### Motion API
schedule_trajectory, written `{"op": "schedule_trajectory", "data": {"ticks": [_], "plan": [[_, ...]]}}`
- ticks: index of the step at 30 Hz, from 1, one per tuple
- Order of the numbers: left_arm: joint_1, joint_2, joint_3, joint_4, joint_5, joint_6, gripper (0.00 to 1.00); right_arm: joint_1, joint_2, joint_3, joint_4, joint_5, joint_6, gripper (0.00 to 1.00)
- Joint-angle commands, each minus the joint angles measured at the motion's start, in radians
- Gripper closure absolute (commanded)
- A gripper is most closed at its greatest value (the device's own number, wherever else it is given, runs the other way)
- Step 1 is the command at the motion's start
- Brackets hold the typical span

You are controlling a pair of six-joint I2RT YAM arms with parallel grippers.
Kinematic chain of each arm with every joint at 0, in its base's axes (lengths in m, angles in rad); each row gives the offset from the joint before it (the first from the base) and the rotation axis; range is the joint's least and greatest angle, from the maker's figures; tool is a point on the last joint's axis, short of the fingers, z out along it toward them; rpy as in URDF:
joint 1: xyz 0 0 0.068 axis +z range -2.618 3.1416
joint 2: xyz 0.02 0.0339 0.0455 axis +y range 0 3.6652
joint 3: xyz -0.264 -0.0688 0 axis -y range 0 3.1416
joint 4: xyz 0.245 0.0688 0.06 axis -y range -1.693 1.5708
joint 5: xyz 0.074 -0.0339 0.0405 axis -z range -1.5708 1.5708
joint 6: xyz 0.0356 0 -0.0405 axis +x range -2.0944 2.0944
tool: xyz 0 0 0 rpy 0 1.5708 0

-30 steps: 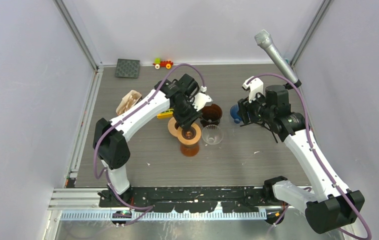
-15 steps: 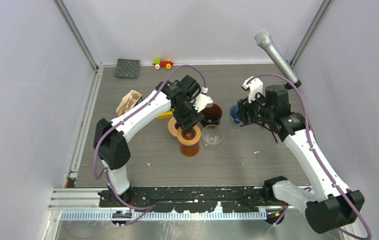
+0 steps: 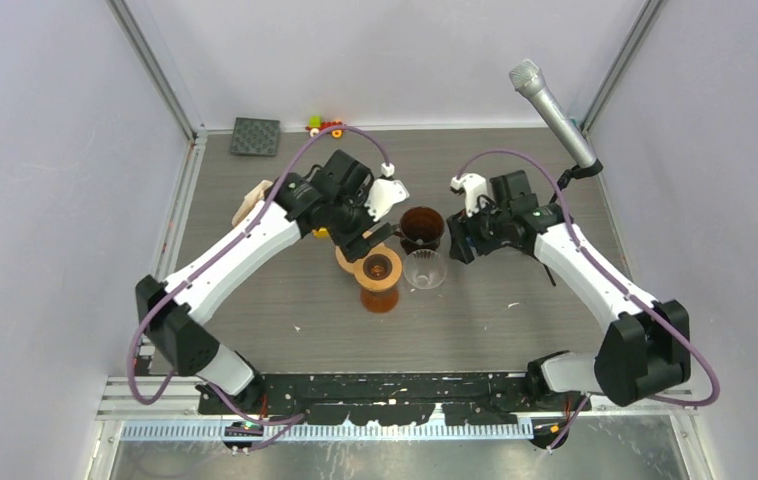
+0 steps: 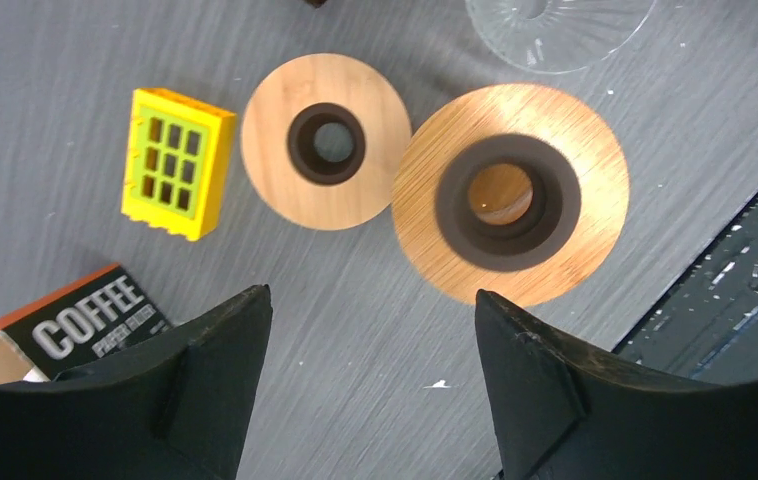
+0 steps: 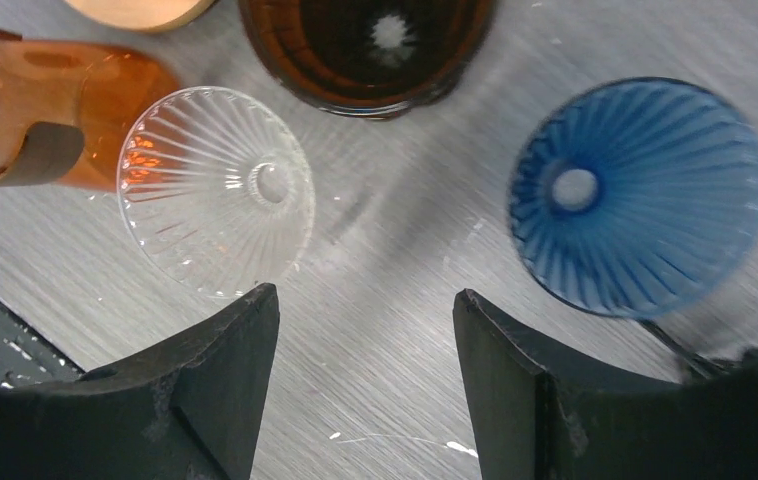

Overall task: Place the coffee filter in the dripper
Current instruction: Place the dripper holder onto the coffee server, then pick up the coffee dripper from the center of the board.

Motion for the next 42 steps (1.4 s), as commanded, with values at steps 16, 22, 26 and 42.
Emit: {"op": "schedule_trajectory", "data": {"ticks": [16, 22, 26, 42], "plan": [[-0.002, -0.241, -0.162, 0.201, -0.172, 0.074, 0.23, 0.192, 0.217, 0.096, -0.002, 0.069, -0.020, 0.39], [-0.002, -0.244, -0.174, 0.210, -0.171, 0.079, 0.23, 0.192, 0.239, 0.106, -0.002, 0.070, -0.020, 0.40], [-0.002, -0.244, -0.178, 0.215, -0.168, 0.080, 0.23, 0.192, 0.265, 0.114, -0.008, 0.063, -0.013, 0.42], [-0.002, -0.265, -0.192, 0.206, -0.171, 0.087, 0.23, 0.192, 0.332, 0.149, -0.039, 0.013, 0.006, 0.67]]}}
